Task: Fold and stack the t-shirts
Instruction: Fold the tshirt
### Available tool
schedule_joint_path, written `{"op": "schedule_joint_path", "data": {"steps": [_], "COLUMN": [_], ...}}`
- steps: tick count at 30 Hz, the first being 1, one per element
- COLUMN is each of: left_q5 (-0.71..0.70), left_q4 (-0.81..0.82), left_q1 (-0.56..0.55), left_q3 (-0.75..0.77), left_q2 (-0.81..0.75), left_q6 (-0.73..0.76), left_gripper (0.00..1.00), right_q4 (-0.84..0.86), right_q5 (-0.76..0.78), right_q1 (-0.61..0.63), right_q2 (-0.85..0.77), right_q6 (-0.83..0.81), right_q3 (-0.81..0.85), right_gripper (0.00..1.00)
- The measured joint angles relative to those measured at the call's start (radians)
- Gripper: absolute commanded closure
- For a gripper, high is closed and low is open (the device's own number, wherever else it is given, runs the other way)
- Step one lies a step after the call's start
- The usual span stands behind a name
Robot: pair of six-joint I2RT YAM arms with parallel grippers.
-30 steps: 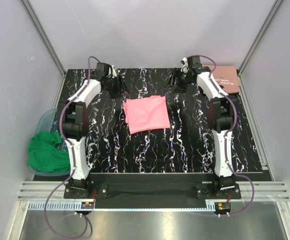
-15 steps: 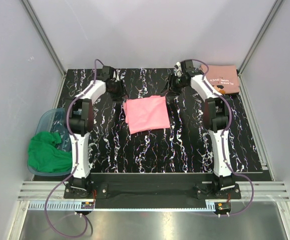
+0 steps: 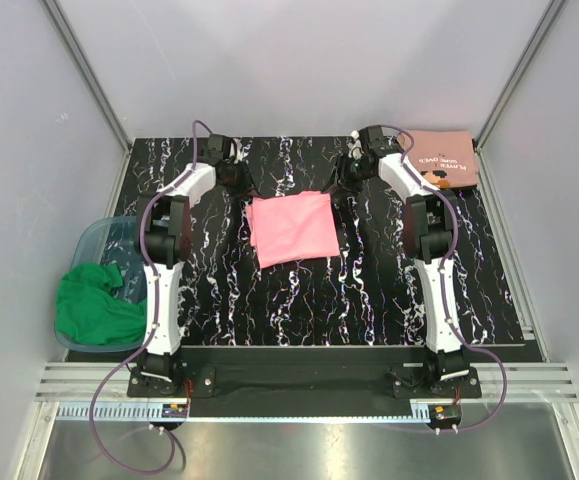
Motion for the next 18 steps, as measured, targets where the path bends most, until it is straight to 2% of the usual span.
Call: {"op": "schedule_joint_path", "data": {"steps": [2, 3, 5, 6, 8, 9, 18], "left_q5": [0.004, 0.007, 0.013, 0.016, 0.019, 0.019, -0.011], "left_q4": [0.007, 0.012, 0.021, 0.021, 0.022, 0.027, 0.039], "left_q1": [0.000, 0.000, 0.000, 0.000, -0.001, -0.001, -0.004], "left_q3": [0.003, 0.003, 0.003, 0.002, 0.002, -0.005, -0.222], "left_q2": [0.000, 0.000, 0.000, 0.000, -0.002, -0.007, -0.253], "left_q6": [-0.004, -0.007, -0.007, -0.009, -0.009, -0.009, -0.016], "left_gripper": [0.88, 0.91, 0.98, 1.00, 1.00, 1.00, 1.00], "right_q4": [0.000, 0.000, 0.000, 0.002, 0.006, 0.008, 0.046], "right_q5": [0.000, 0.000, 0.000, -0.001, -0.004, -0.004, -0.017], "right_q1": [0.000, 0.000, 0.000, 0.000, 0.000, 0.000, 0.000], "right_q2": [0.008, 0.011, 0.011, 0.011, 0.011, 0.011, 0.008], "right_q6": [0.000, 0.000, 0.000, -0.001, 0.000, 0.003, 0.024], "right_q3": [0.000, 0.000, 0.000, 0.000, 0.000, 0.000, -0.001], "right_gripper": [0.59, 0.67, 0.74, 0.83, 0.92, 1.00, 1.00]}}
